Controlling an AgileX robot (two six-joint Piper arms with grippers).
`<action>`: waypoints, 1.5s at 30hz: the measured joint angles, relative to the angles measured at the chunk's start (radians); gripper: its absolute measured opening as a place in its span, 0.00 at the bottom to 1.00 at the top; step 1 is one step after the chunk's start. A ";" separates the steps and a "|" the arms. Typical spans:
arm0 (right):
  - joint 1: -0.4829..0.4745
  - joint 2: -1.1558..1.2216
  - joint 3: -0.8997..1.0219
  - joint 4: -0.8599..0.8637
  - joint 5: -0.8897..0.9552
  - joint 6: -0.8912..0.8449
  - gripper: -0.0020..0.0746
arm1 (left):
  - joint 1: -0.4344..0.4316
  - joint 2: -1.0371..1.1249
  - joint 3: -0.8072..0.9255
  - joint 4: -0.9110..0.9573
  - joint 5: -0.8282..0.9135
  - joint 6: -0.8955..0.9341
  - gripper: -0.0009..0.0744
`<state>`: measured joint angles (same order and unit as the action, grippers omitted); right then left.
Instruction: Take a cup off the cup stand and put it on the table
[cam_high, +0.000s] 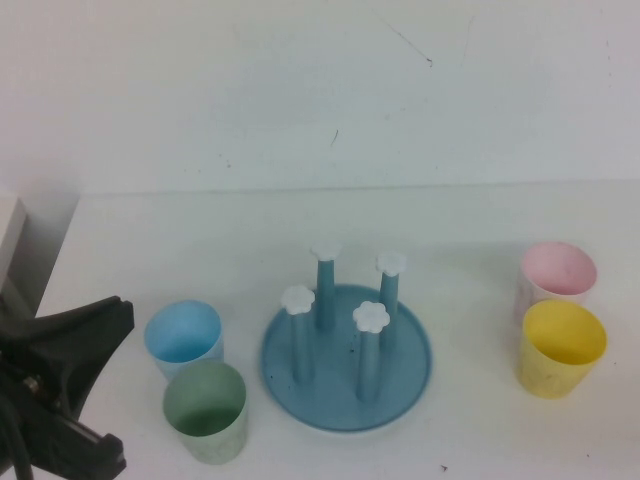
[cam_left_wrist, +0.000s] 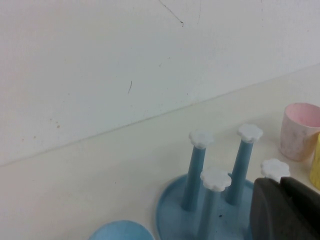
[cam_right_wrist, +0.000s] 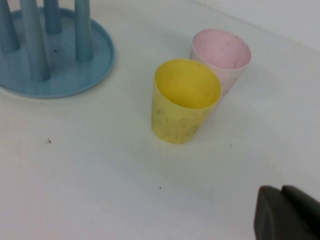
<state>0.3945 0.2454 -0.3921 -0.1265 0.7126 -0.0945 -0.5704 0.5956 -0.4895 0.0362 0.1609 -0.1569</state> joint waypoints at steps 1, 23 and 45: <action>0.000 0.000 0.000 0.000 0.000 0.000 0.03 | 0.000 0.000 0.000 0.000 0.000 0.000 0.01; 0.000 0.000 0.000 0.006 0.002 0.000 0.03 | 0.210 -0.271 0.254 -0.053 -0.034 0.063 0.01; 0.000 0.000 0.000 0.006 0.002 0.001 0.03 | 0.501 -0.606 0.516 -0.124 0.124 0.038 0.01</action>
<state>0.3945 0.2454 -0.3921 -0.1204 0.7146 -0.0937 -0.0690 -0.0099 0.0269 -0.0878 0.2844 -0.1191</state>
